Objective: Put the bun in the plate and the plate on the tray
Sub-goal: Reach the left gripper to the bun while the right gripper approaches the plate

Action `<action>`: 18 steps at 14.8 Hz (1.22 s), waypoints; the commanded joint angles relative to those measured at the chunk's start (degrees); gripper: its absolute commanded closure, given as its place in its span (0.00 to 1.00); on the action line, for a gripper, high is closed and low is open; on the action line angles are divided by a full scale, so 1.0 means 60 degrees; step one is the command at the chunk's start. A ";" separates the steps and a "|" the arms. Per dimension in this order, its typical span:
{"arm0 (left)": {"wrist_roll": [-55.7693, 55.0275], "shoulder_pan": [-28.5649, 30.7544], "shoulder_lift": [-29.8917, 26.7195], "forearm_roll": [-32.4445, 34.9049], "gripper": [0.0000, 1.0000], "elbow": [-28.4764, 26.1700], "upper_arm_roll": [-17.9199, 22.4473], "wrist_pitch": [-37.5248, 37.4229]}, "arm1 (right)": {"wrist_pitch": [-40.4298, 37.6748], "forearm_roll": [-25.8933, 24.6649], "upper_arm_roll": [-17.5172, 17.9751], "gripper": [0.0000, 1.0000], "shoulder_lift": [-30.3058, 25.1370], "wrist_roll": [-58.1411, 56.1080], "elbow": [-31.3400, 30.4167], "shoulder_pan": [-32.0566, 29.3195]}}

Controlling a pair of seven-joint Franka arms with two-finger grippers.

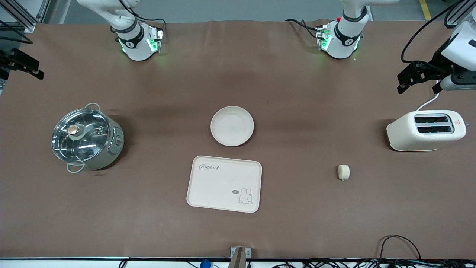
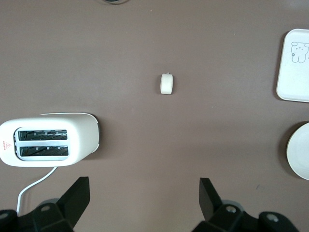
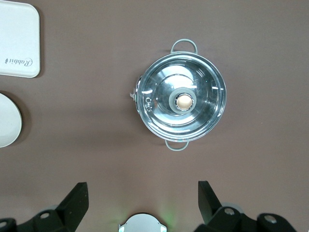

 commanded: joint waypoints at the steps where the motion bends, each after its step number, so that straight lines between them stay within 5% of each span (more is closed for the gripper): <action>1: 0.0310 -0.0001 0.0105 0.0016 0.00 0.0251 0.0052 -0.0218 | 0.0021 -0.0018 0.0007 0.00 -0.0174 -0.0032 -0.0151 0.0021; 4: 0.0313 -0.0001 0.0178 0.0031 0.00 0.0339 0.0067 -0.0218 | 0.0021 0.0127 0.0007 0.00 -0.0145 0.0099 -0.0311 0.0079; 8: 0.0430 0.0014 0.0966 0.0207 0.00 0.0207 0.0053 -0.0102 | 0.1174 0.1341 0.0022 0.00 -0.0189 0.0115 -0.2052 0.0167; 18: 0.0459 -0.0060 0.6619 0.0060 0.00 0.0104 -0.0006 0.5534 | 0.5333 0.1871 0.0022 0.00 0.0001 0.1623 -0.5202 0.2584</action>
